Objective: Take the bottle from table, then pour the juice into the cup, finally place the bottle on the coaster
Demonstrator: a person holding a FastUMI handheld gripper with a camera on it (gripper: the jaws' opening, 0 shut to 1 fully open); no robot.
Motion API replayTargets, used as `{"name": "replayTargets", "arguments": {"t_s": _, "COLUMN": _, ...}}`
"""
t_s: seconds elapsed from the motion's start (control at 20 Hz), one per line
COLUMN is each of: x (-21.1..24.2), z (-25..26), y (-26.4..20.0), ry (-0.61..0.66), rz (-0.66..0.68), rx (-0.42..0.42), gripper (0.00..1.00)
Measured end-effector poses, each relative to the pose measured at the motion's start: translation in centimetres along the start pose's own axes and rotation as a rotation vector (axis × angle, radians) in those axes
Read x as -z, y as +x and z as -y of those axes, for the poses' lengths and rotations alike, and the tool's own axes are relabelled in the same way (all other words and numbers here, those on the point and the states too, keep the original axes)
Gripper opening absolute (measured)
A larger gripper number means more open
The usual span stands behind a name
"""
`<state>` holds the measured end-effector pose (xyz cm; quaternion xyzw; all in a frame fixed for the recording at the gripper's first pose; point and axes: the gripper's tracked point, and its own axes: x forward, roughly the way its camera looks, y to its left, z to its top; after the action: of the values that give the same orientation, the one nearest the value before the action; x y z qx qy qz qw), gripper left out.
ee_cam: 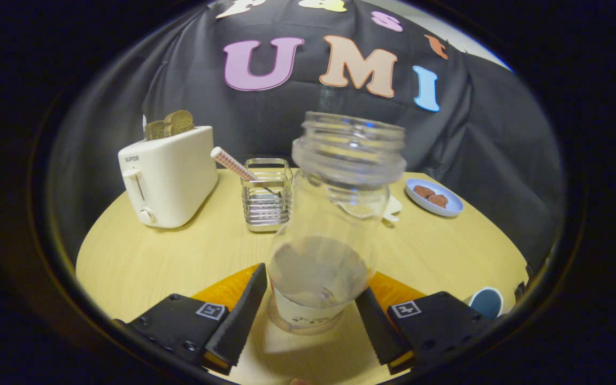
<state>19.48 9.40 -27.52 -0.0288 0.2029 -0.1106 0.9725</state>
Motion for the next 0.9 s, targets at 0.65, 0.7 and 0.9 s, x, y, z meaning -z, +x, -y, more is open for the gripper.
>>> {"name": "replayTargets", "arguments": {"t_s": 0.65, "x": -0.8, "z": 1.2, "y": -2.7, "ry": 0.002, "rz": 0.025, "rx": -0.005, "gripper": 0.94}}
{"name": "replayTargets", "arguments": {"t_s": 0.7, "x": -0.8, "z": 1.2, "y": -2.9, "ry": -0.001, "rz": 0.026, "rx": -0.013, "gripper": 0.95}}
{"name": "replayTargets", "arguments": {"t_s": 0.9, "x": -1.1, "z": 1.5, "y": -5.0, "ry": -0.01, "rz": 0.03, "rx": -0.049, "gripper": 0.96}}
